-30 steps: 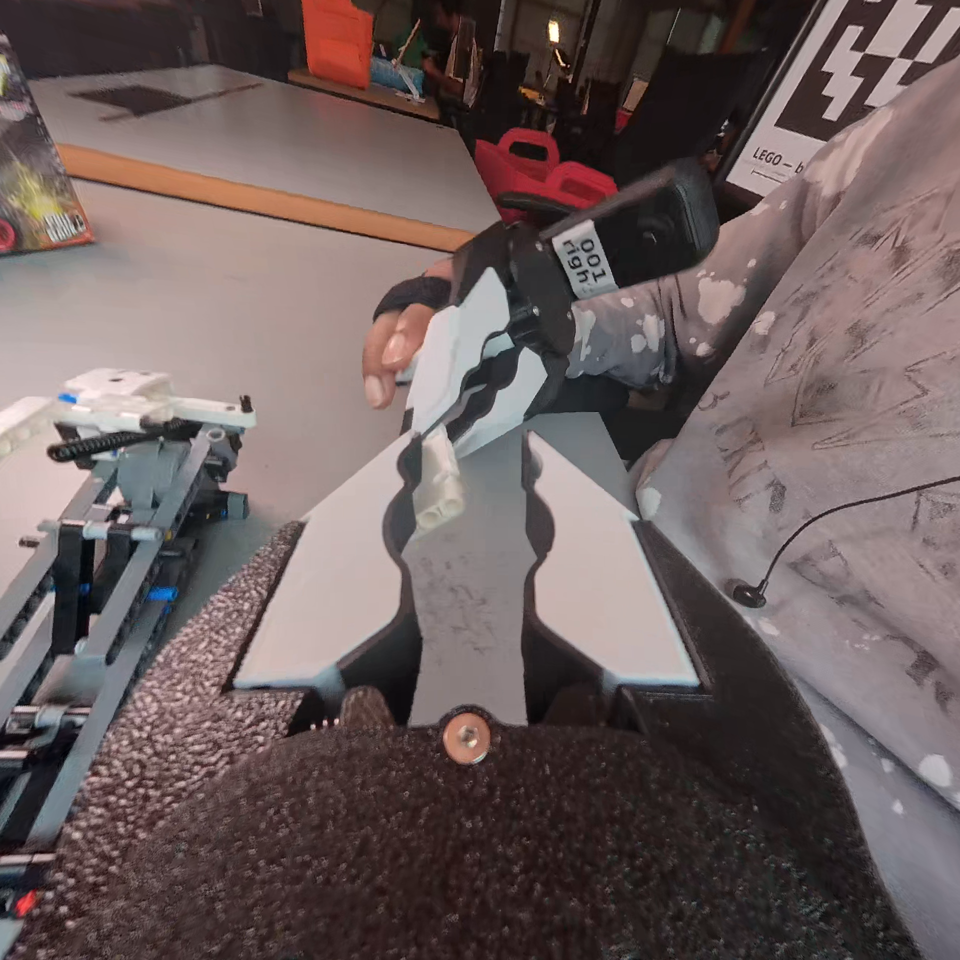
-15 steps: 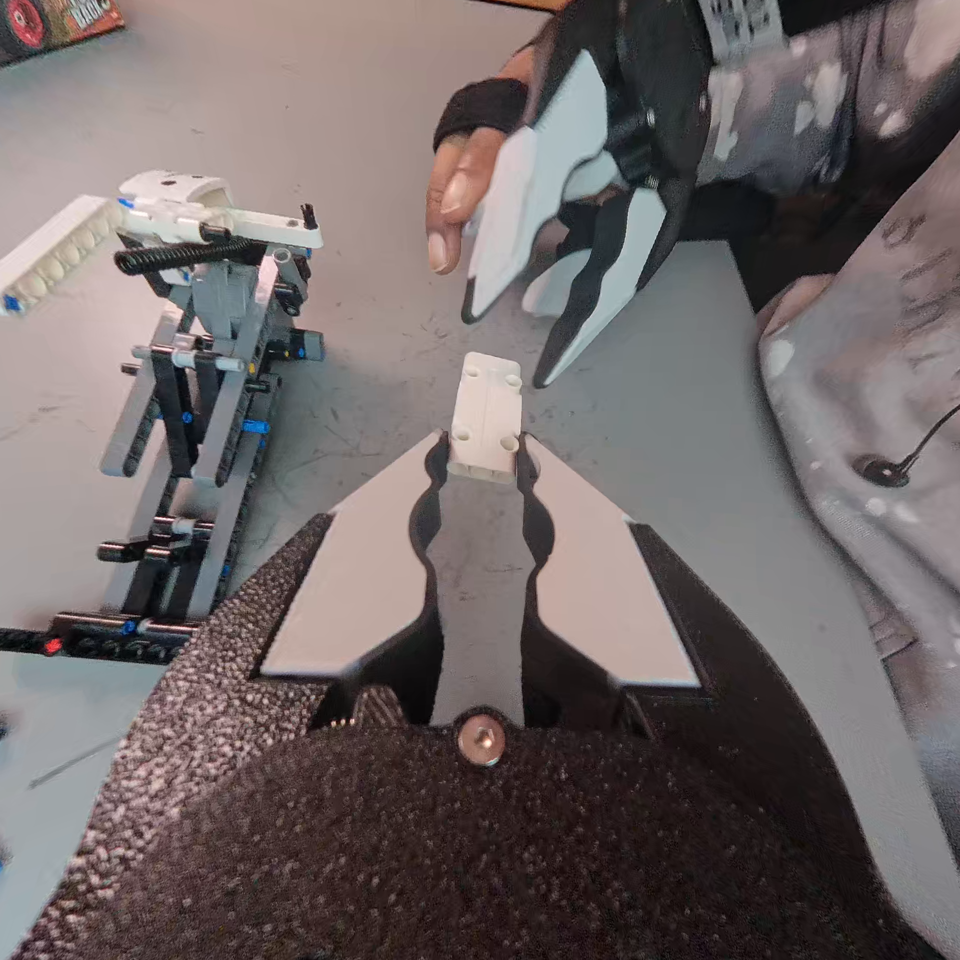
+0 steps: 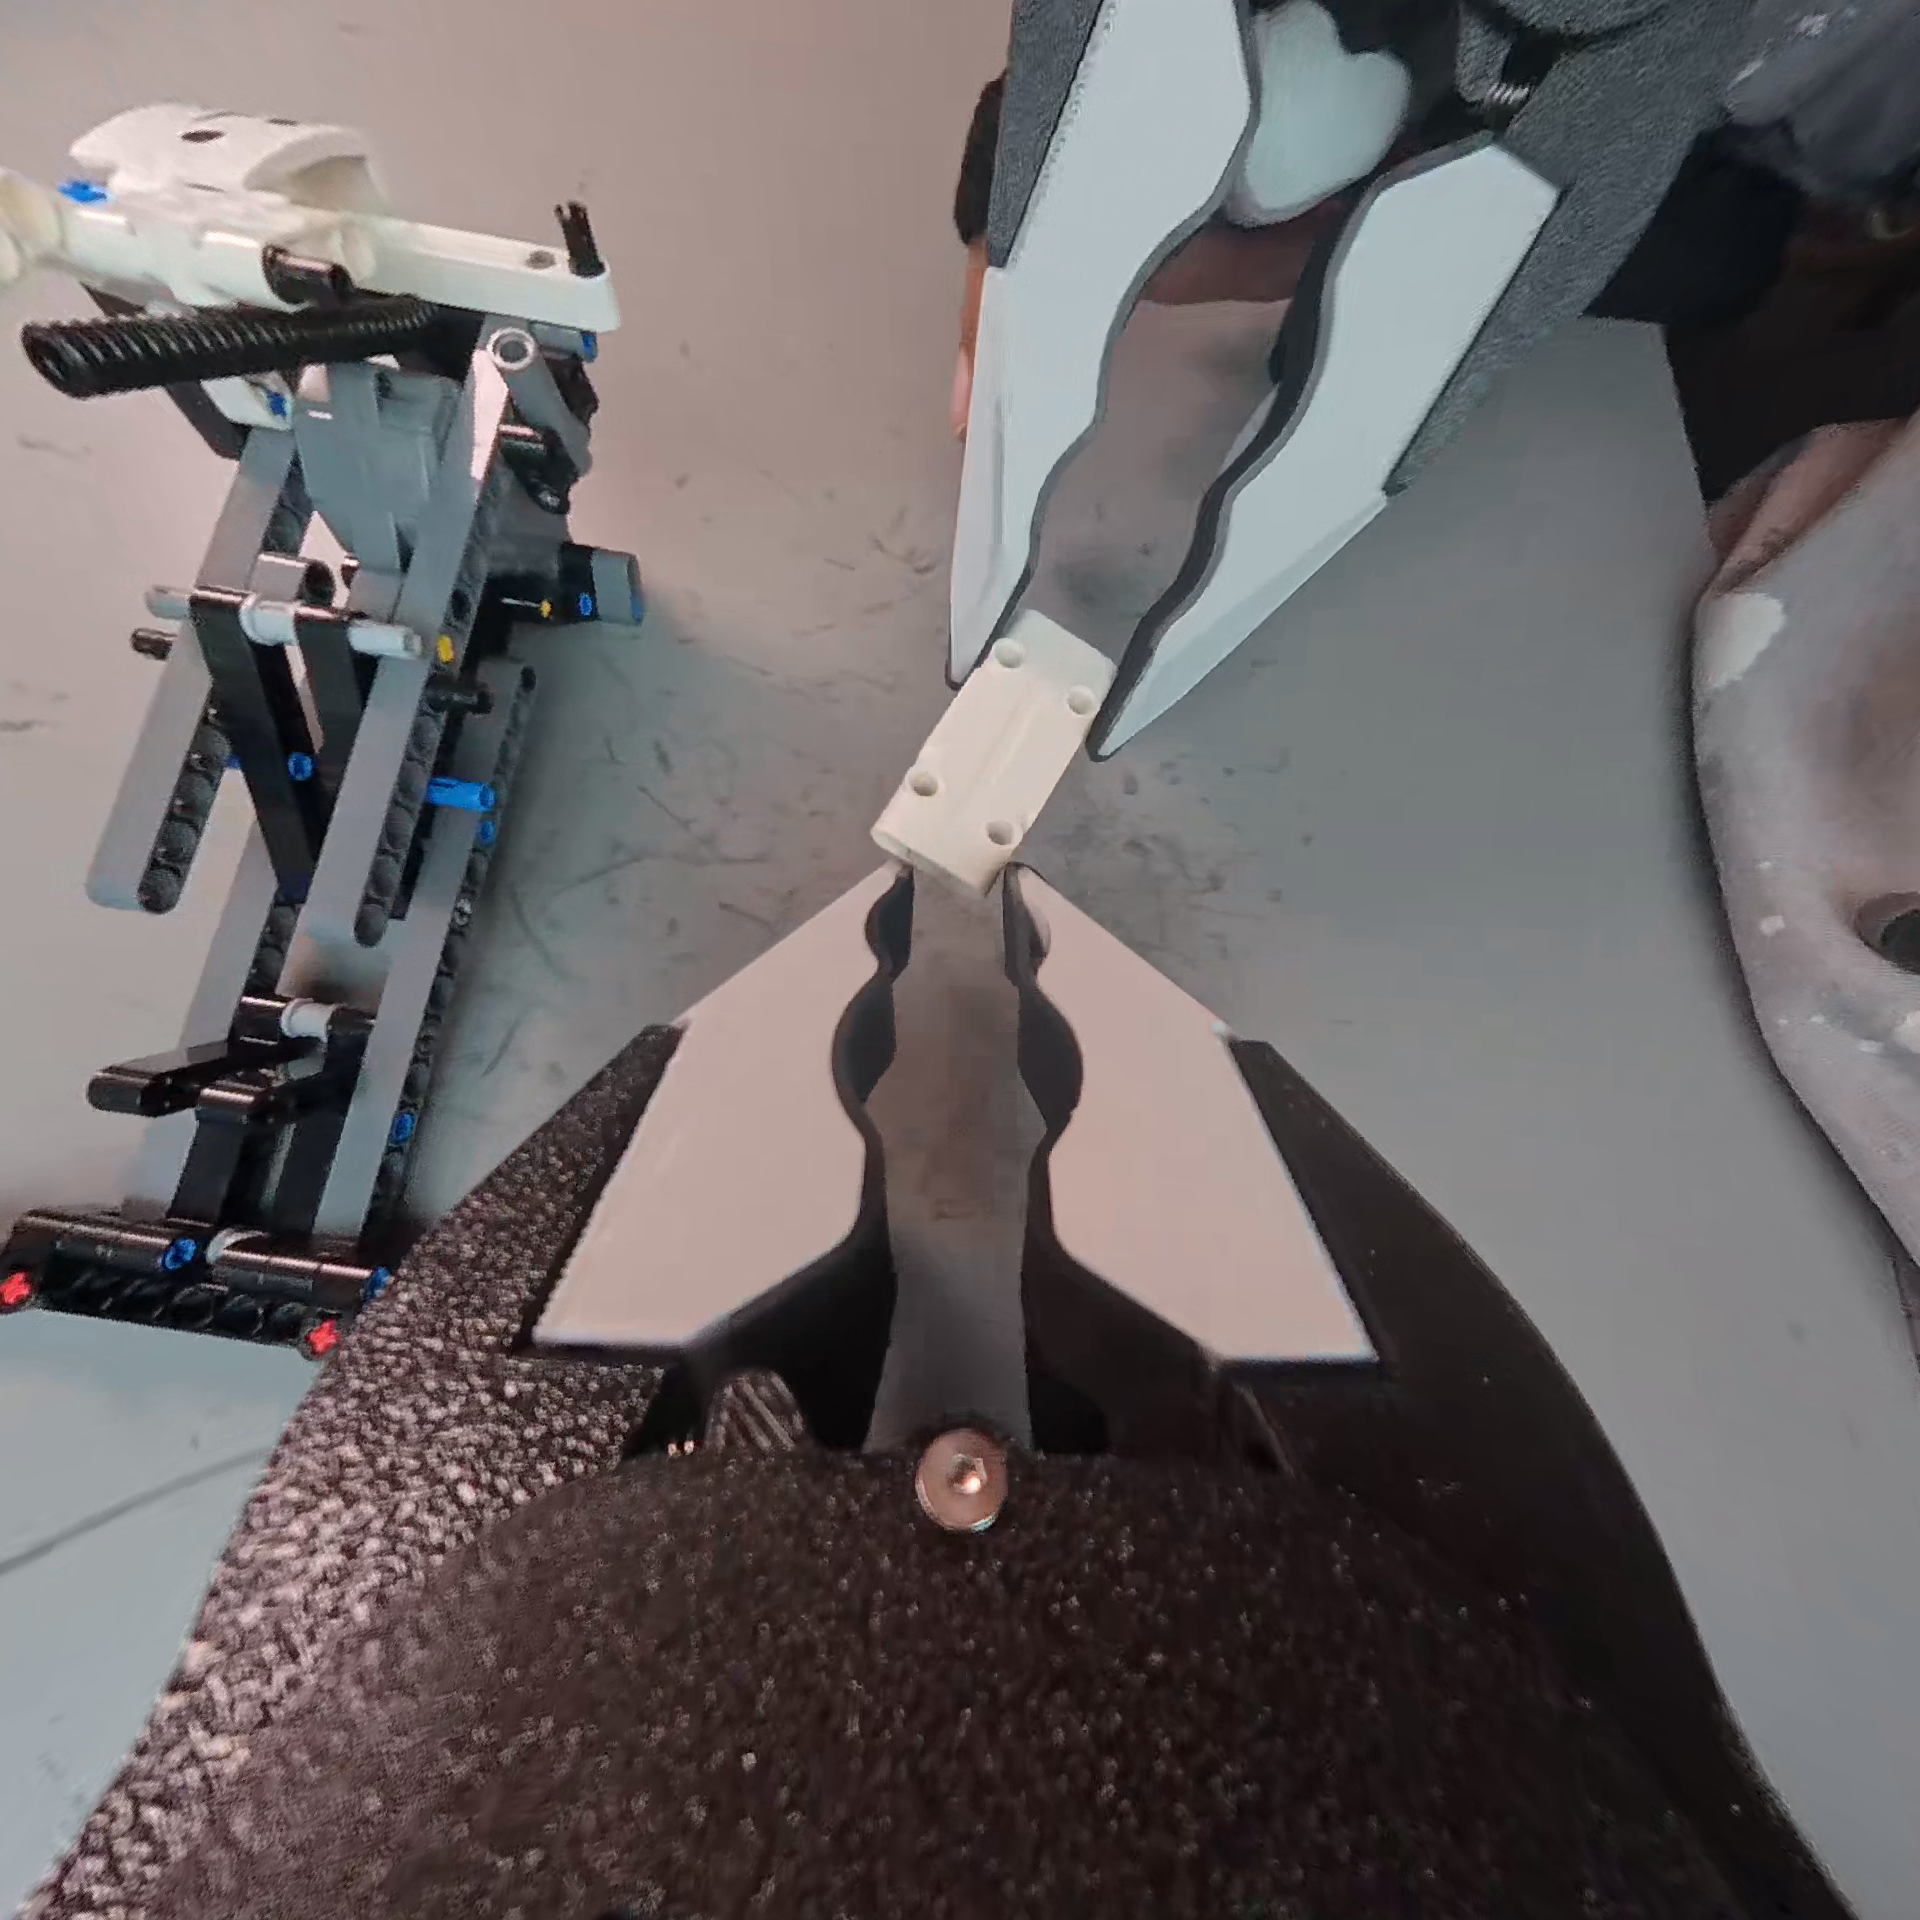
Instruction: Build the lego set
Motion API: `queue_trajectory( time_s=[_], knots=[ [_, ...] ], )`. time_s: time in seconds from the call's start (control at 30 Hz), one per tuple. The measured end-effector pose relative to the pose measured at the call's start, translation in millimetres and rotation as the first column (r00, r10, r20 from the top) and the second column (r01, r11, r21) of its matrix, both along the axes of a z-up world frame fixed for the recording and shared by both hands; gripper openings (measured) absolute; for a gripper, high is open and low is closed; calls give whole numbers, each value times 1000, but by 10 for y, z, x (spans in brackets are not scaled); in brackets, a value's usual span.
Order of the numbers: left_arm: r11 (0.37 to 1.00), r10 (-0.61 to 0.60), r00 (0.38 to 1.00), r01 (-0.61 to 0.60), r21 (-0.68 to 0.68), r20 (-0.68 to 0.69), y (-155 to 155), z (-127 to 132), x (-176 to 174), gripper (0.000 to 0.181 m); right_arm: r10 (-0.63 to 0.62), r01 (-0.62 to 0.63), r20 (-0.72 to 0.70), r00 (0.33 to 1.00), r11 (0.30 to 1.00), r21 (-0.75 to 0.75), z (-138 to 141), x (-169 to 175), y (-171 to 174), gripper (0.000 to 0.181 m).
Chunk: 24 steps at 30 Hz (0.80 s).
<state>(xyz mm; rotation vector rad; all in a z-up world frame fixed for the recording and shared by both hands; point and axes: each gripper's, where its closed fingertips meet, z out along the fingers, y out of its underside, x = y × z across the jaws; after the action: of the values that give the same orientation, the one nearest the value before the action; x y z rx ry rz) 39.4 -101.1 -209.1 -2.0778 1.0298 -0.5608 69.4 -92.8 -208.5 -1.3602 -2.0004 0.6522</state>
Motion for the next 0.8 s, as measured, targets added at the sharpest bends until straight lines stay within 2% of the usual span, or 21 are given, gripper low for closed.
queue_trajectory(
  time_s=[0.07,0.17,0.33,0.37,0.5,0.7,0.8],
  knots=[
    [1000,10,999,-10,-6,-52,11,-84,-5,15,-52,55,41,998,996,-63,-22,7,-21,25],
    [1000,25,996,-27,-15,-91,38,-160,1,16,-80,86,83,993,994,-68,-57,21,-17,26],
    [997,73,992,-74,-6,-101,91,-162,-60,13,1,9,100,995,994,-106,-70,18,-221,33],
    [997,80,992,-80,-3,-99,98,-157,-75,15,31,-18,103,994,992,-127,-73,17,-282,39],
    [995,97,994,-96,25,-40,124,-5,-115,19,137,-124,55,989,971,-204,-7,6,-450,43],
    [985,140,989,-145,94,54,188,262,-306,32,148,-154,-49,988,969,-193,90,-40,-287,42],
    [974,157,982,-172,150,107,229,402,-406,38,114,-126,-77,990,976,-176,111,-73,-139,41]
  ],
)
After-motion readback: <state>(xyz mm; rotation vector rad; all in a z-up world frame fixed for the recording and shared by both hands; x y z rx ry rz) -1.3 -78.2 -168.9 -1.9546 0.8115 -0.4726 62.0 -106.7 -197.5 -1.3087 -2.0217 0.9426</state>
